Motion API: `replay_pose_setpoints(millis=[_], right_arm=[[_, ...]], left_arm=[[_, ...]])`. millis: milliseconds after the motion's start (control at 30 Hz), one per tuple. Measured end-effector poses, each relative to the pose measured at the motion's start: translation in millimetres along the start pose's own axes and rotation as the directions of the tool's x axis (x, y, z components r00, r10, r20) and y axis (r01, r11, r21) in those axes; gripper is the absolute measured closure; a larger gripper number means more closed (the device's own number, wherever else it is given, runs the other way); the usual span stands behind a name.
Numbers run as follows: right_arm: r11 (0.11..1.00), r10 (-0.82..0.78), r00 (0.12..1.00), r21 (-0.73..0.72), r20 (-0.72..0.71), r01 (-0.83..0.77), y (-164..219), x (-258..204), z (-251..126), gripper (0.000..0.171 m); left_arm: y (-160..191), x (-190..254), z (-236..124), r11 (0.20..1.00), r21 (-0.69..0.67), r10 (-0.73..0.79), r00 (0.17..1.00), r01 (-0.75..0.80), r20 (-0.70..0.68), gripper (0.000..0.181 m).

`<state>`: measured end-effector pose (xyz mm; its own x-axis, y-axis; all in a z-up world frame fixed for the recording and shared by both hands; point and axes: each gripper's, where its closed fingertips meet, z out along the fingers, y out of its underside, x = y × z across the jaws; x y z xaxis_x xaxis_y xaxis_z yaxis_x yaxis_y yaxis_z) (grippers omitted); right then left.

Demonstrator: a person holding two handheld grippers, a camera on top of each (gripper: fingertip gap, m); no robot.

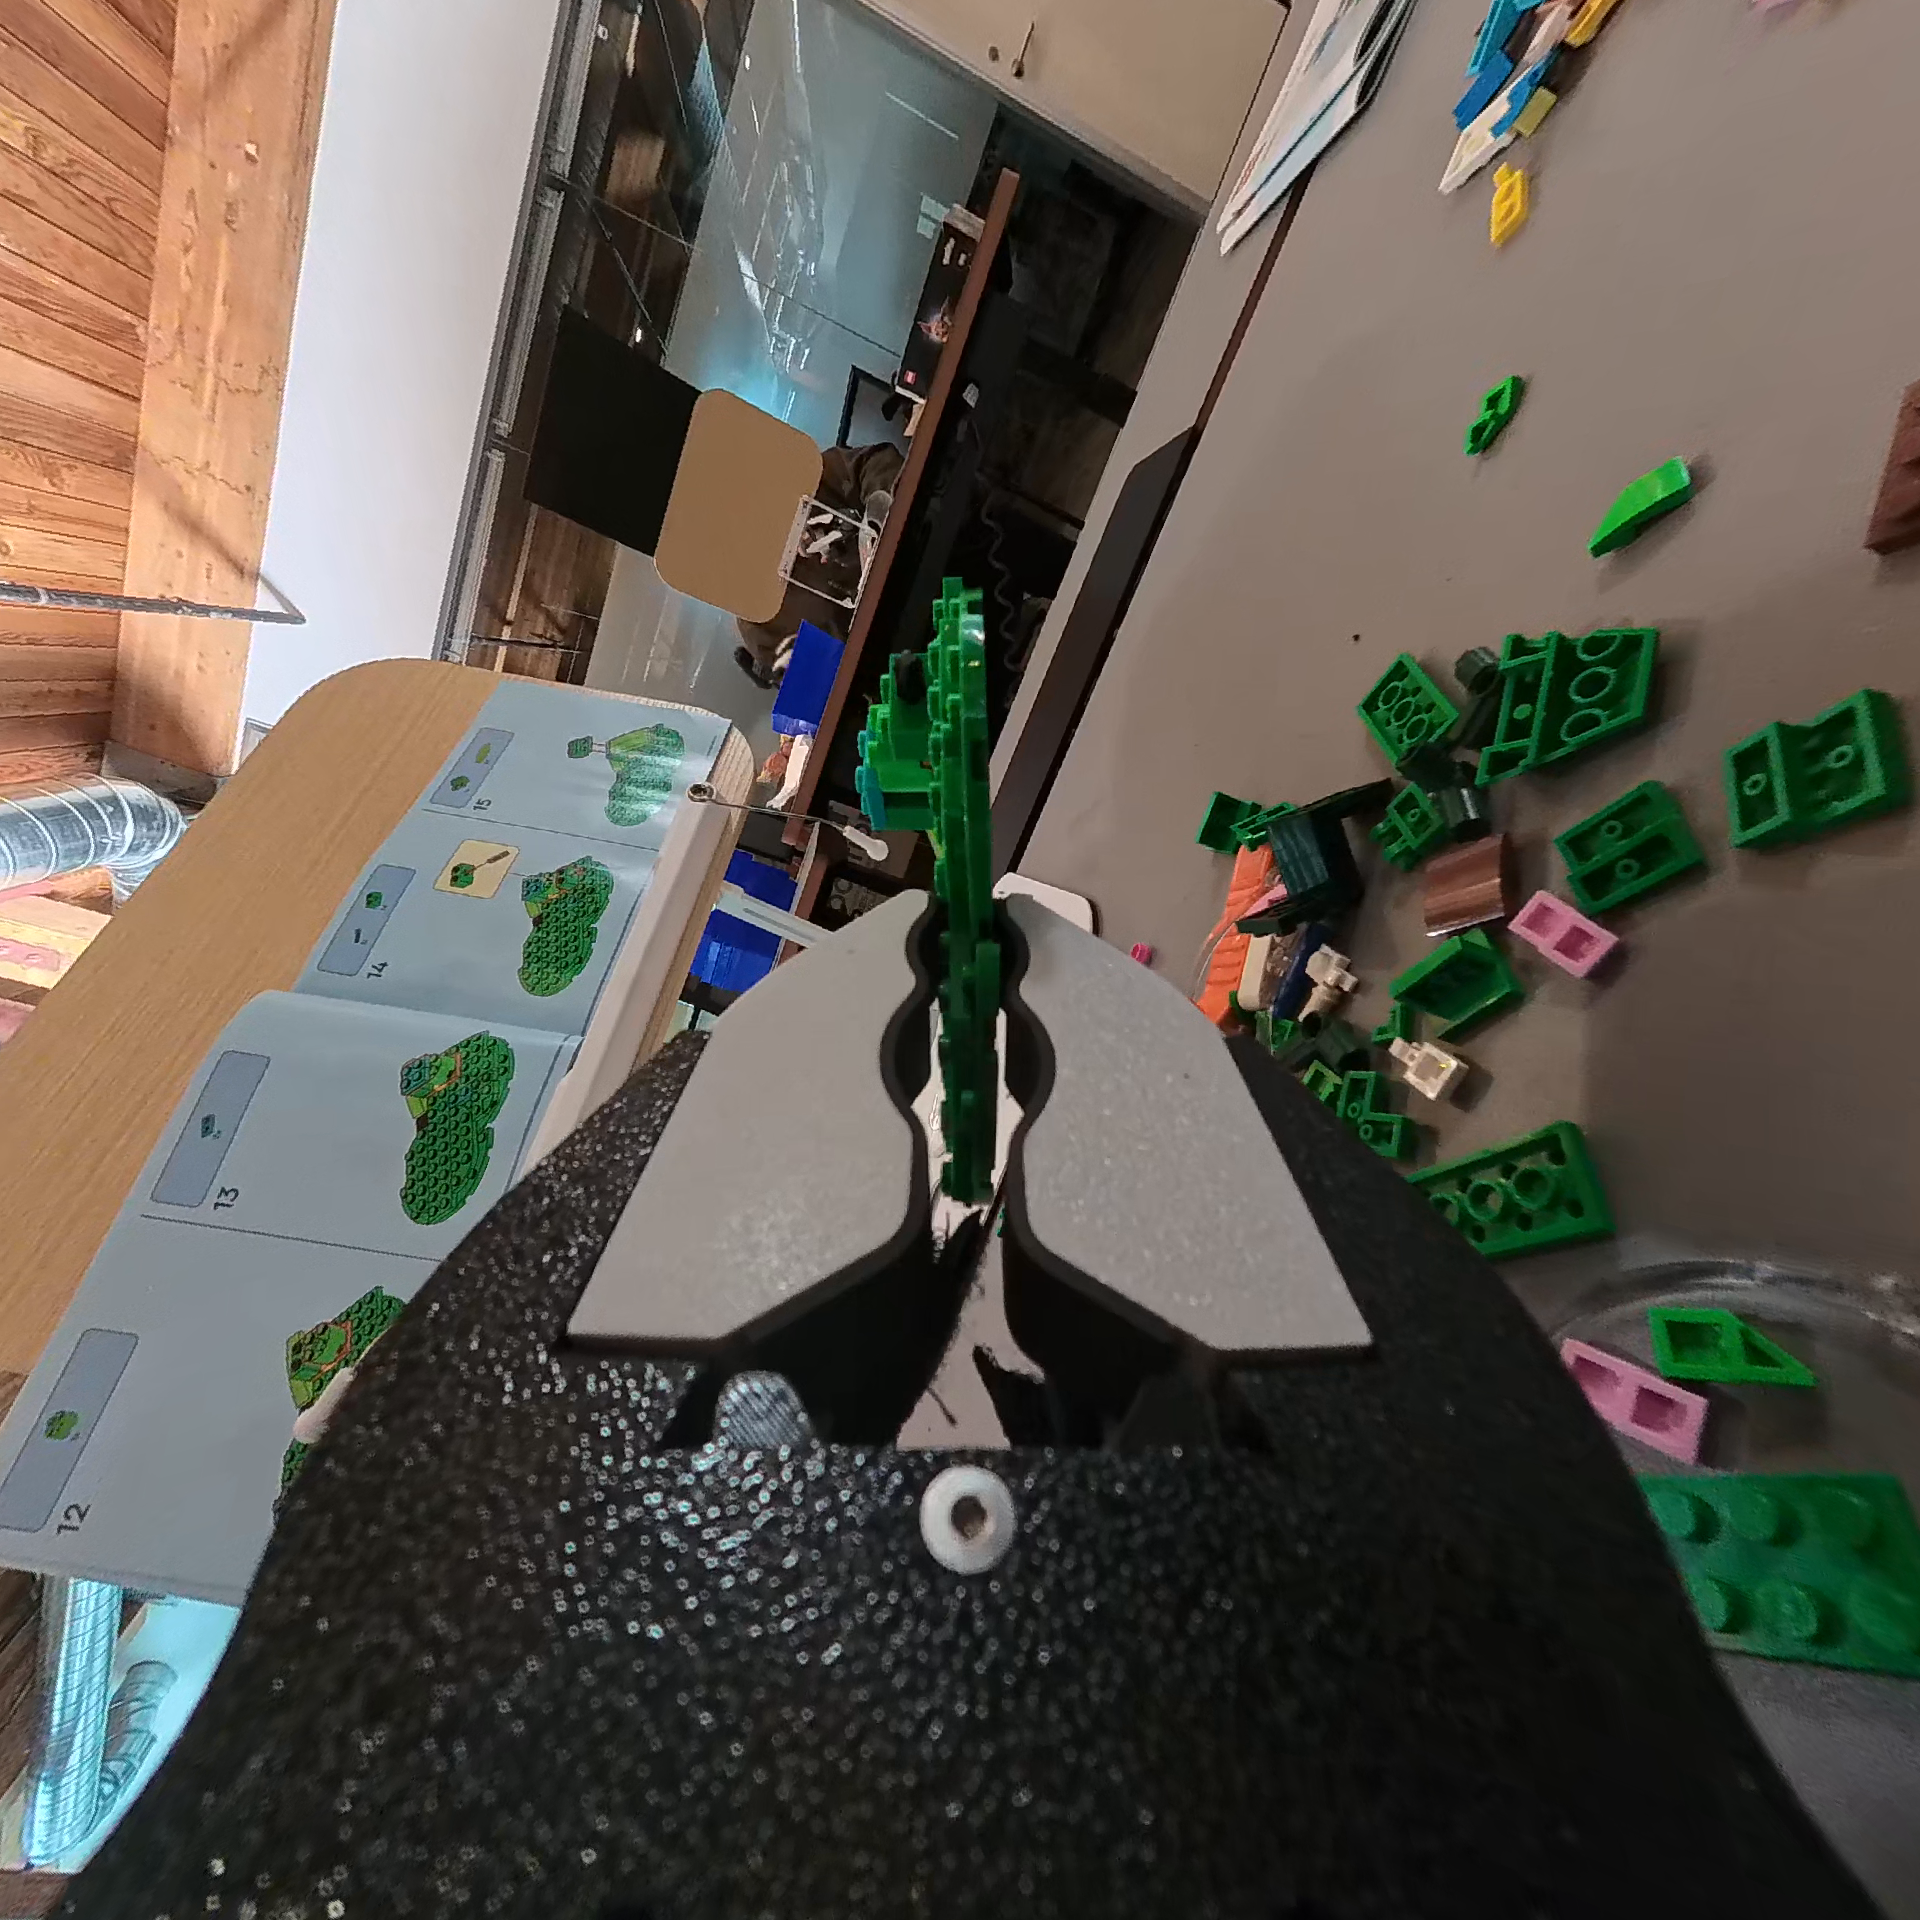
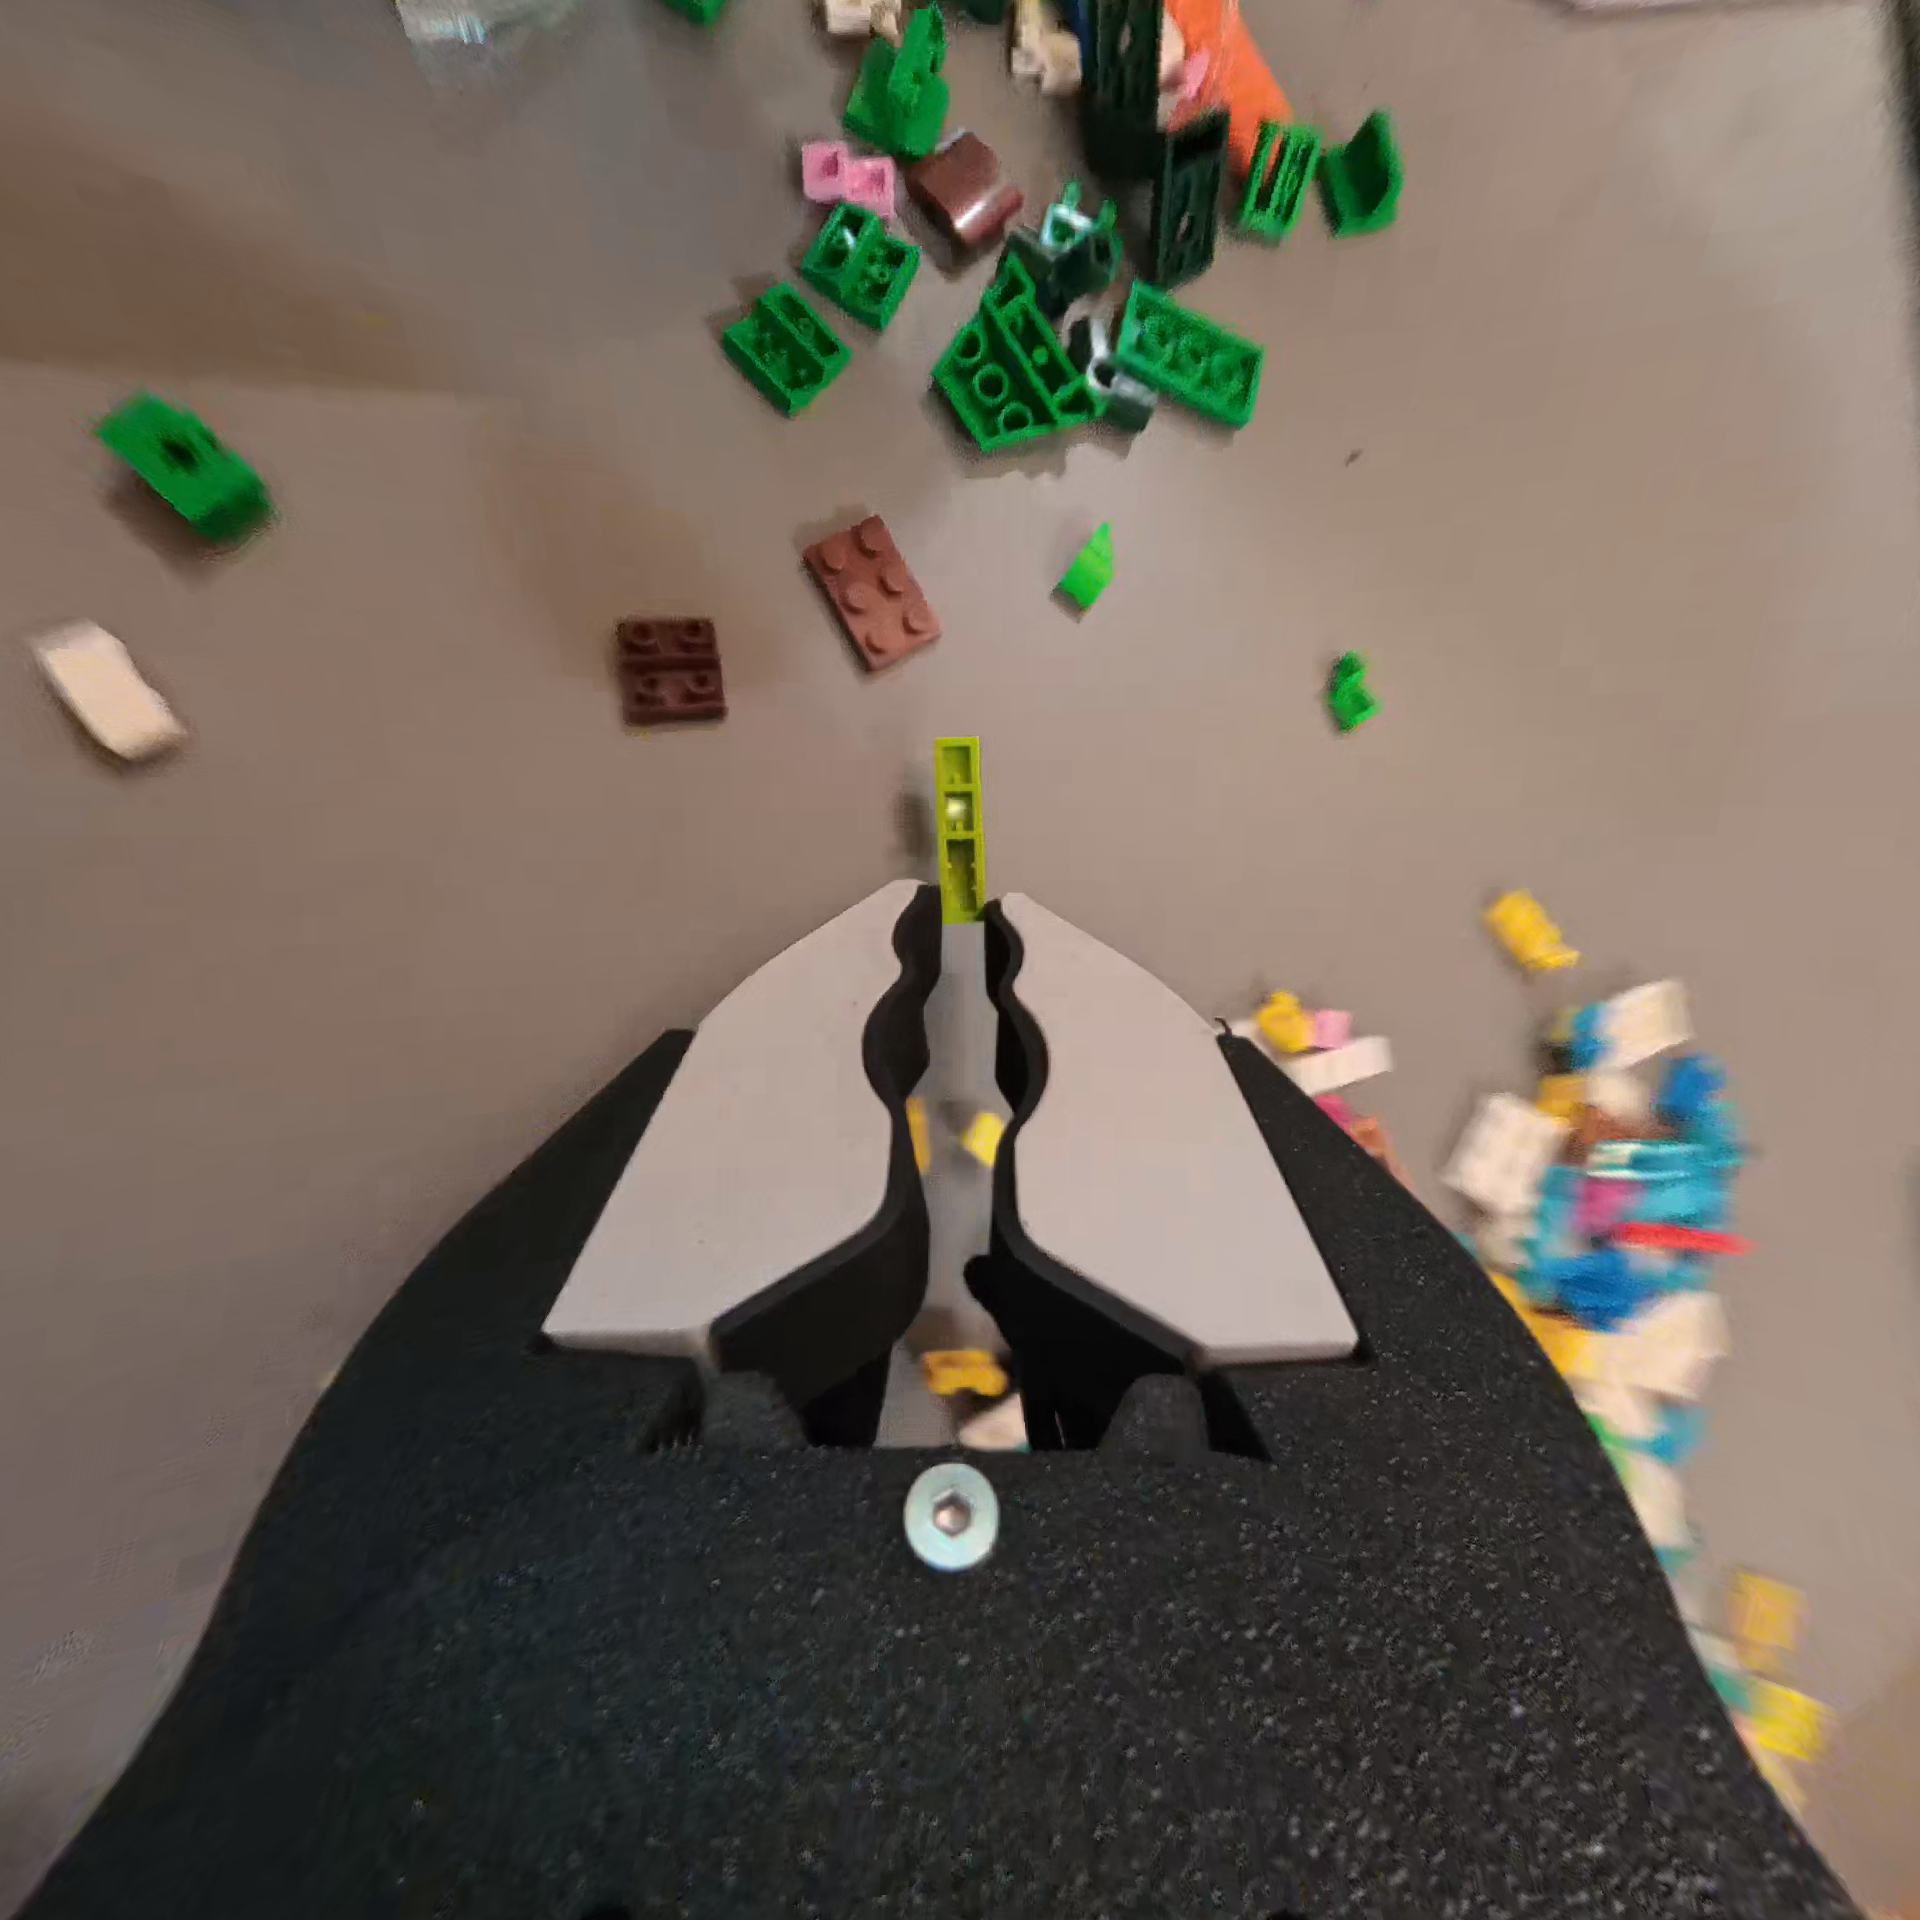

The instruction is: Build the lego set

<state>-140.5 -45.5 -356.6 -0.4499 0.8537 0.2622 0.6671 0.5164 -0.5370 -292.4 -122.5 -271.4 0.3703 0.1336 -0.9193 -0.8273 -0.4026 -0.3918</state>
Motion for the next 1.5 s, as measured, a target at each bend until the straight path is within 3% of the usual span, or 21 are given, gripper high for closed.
replay_pose_setpoints(millis=[67, 100, 133, 200, 267, 300, 467, 800, 900, 967, 1033, 1067, 1133, 1167, 1200, 1333, 1500], right_arm=[[0.967, -0.255, 0.954, -0.046, -0.158, 0.251, -0.4, 14.2, -4.6, 0.164], [0.904, -0.427, 0.875, -0.103, -0.23, 0.414, -0.6, 20.7, -7.6, 0.164], [0.797, -0.603, 0.741, -0.185, -0.295, 0.574, -1.5, 28.2, -11.5, 0.164], [0.473, -0.872, 0.364, -0.371, -0.327, 0.799, -4.4, 37.6, -17.2, 0.164], [0.163, -0.958, 0.025, -0.472, -0.285, 0.867, -5.8, 38.0, -17.7, 0.165], [0.074, -0.966, -0.057, -0.484, -0.251, 0.872, -2.2, 37.3, -15.5, 0.165], [-0.178, -0.925, -0.318, -0.505, -0.207, 0.845, -5.6, 34.9, -18.2, 0.164], [-0.466, -0.852, -0.508, -0.258, -0.125, 0.846, 13.4, -12.2, -14.3, 0.165], [-0.411, -0.886, -0.444, -0.216, -0.136, 0.886, 10.3, -14.2, -19.0, 0.156], [-0.261, -0.949, -0.288, -0.196, -0.124, 0.945, 6.8, -7.2, -24.2, 0.152], [0.017, -0.995, -0.002, -0.184, -0.103, 0.983, 4.3, 4.1, -29.2, 0.152], [0.222, -0.974, 0.208, -0.176, -0.095, 0.959, 3.8, 8.9, -30.8, 0.153], [0.651, -0.759, 0.649, -0.116, -0.058, 0.751, 3.7, 6.1, -31.7, 0.152], [0.803, -0.594, 0.804, -0.063, -0.022, 0.592, 1.2, -1.6, -32.0, 0.152], [0.897, -0.441, 0.898, -0.009, 0.003, 0.441, -3.5, -8.4, -32.6, 0.153], [0.994, -0.097, 0.995, 0.042, -0.014, 0.098, -4.3, -12.2, -28.5, 0.154], [0.984, 0.178, 0.981, -0.004, 0.078, -0.179, 12.8, -25.4, -12.9, 0.151]], left_arm=[[-0.3, 0.6, 0.2, 1.0, 0.001, 0.0, 1.0, 0.0, -0.002, 0.173], [-0.6, 1.1, 0.4, 1.0, 0.002, 0.0, 1.0, 0.0, -0.004, 0.173], [-1.2, 1.6, 0.4, 1.0, 0.004, 0.001, 1.0, -0.001, -0.006, 0.173], [-2.2, 2.5, 0.6, 1.0, 0.007, 0.005, 1.0, -0.005, -0.009, 0.173], [-2.8, 2.8, 0.5, 1.0, 0.007, 0.009, 1.0, -0.009, -0.008, 0.174], [-2.8, 2.6, 0.3, 1.0, 0.007, 0.01, 1.0, -0.01, -0.007, 0.173], [-2.0, 0.5, 0.0, 1.0, 0.005, 0.005, 1.0, -0.005, -0.001, 0.173], [-1.4, 0.8, 0.0, 1.0, 0.001, 0.014, 1.0, -0.014, 0.0, 0.173], [-1.3, 1.0, 0.0, 1.0, 0.0, 0.014, 1.0, -0.014, -0.002, 0.173], [-2.1, 0.9, -0.2, 1.0, 0.004, 0.017, 1.0, -0.016, 0.0, 0.173], [-3.9, 0.2, -0.7, 1.0, 0.01, 0.019, 1.0, -0.019, 0.004, 0.173], [-5.0, -0.2, -1.1, 1.0, 0.014, 0.02, 1.0, -0.02, 0.006, 0.174], [-7.1, -0.6, -1.8, 0.999, 0.021, 0.024, 1.0, -0.024, 0.008, 0.173], [-8.2, -0.3, -1.9, 0.999, 0.024, 0.026, 1.0, -0.026, 0.007, 0.174], [-9.3, 0.5, -1.9, 0.999, 0.027, 0.027, 1.0, -0.027, 0.004, 0.173], [-13.1, 4.7, -1.3, 0.999, 0.039, 0.035, 0.999, -0.035, -0.009, 0.173], [-13.9, 5.2, -1.5, 0.998, 0.04, 0.038, 0.999, -0.038, -0.009, 0.173]])
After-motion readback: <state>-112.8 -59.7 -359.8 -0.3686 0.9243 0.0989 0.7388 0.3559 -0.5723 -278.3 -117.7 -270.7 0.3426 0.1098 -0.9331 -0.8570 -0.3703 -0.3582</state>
